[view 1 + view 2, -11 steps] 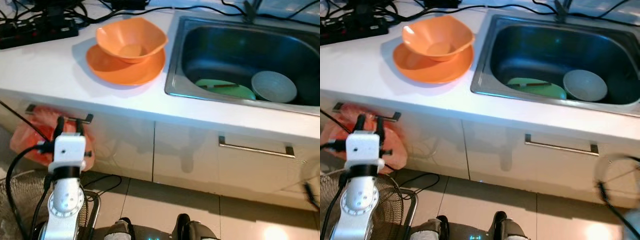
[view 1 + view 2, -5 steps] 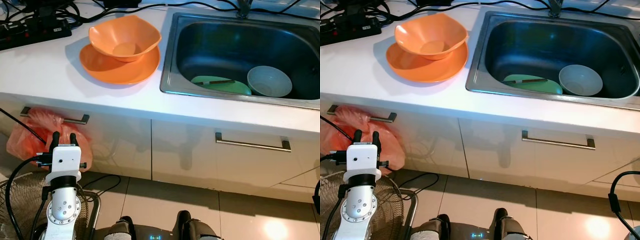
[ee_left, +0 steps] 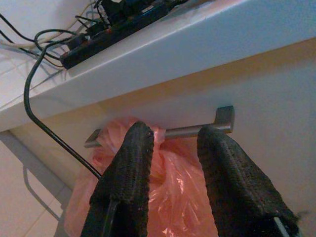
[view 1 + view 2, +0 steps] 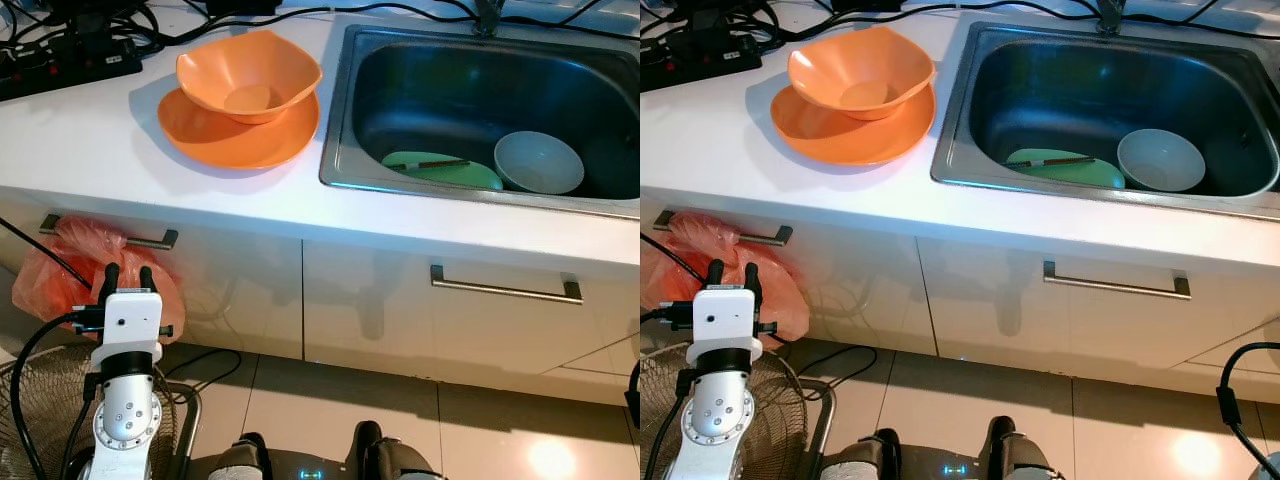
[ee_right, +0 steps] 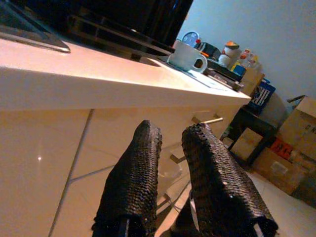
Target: Kitchen organization
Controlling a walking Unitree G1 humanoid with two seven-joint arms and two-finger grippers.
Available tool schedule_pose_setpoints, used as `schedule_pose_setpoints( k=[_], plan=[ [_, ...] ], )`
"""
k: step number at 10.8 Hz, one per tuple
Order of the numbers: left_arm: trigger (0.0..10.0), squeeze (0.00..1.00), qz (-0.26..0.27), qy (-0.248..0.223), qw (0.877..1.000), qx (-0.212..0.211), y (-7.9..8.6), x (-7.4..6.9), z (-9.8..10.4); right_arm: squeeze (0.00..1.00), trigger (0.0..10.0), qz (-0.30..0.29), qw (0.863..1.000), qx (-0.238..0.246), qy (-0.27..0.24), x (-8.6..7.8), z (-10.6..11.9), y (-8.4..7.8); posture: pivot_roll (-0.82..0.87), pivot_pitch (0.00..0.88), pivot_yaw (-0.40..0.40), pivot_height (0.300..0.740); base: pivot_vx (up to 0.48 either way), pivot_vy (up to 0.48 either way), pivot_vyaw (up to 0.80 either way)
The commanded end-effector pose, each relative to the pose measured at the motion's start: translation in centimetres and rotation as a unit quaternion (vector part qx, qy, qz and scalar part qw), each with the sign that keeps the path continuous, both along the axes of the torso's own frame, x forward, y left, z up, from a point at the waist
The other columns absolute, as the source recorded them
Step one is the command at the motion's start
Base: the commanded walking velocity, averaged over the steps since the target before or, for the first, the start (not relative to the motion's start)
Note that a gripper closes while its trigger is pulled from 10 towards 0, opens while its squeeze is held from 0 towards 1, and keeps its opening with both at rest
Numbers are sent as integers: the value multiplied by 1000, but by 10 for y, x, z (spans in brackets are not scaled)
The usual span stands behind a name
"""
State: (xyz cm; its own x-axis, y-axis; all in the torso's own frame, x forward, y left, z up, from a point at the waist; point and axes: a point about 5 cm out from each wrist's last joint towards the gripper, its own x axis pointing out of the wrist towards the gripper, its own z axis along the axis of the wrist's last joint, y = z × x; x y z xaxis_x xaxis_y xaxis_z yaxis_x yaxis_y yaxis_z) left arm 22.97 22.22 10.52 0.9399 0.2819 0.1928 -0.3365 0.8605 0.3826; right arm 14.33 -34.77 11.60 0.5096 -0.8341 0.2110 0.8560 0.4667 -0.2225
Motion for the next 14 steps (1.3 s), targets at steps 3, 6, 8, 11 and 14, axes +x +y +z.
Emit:
schedule_pose_setpoints(
  k=[3,6,8,11,14],
  plan=[
    [10000,0,-66,373,920,-99,-114,-184,-185,0,10000,-20,860,394,323,11,-176,58,128,185,-21,740,0,0,0],
    [10000,0,-59,391,911,-121,-114,-185,-188,0,10000,-16,856,402,326,9,-179,61,125,177,-22,740,0,0,0],
    [10000,0,-49,377,918,-112,-114,-188,-190,0,10000,-7,845,414,338,11,-185,63,124,163,-21,740,0,0,0],
    [10000,0,-54,375,919,-106,-115,-191,-191,0,10000,45,840,408,355,15,-188,71,124,155,-23,740,0,0,0],
    [10000,0,-41,370,923,-98,-115,-191,-191,0,10000,81,843,381,372,13,-186,61,127,161,-25,740,0,0,0]
  ],
)
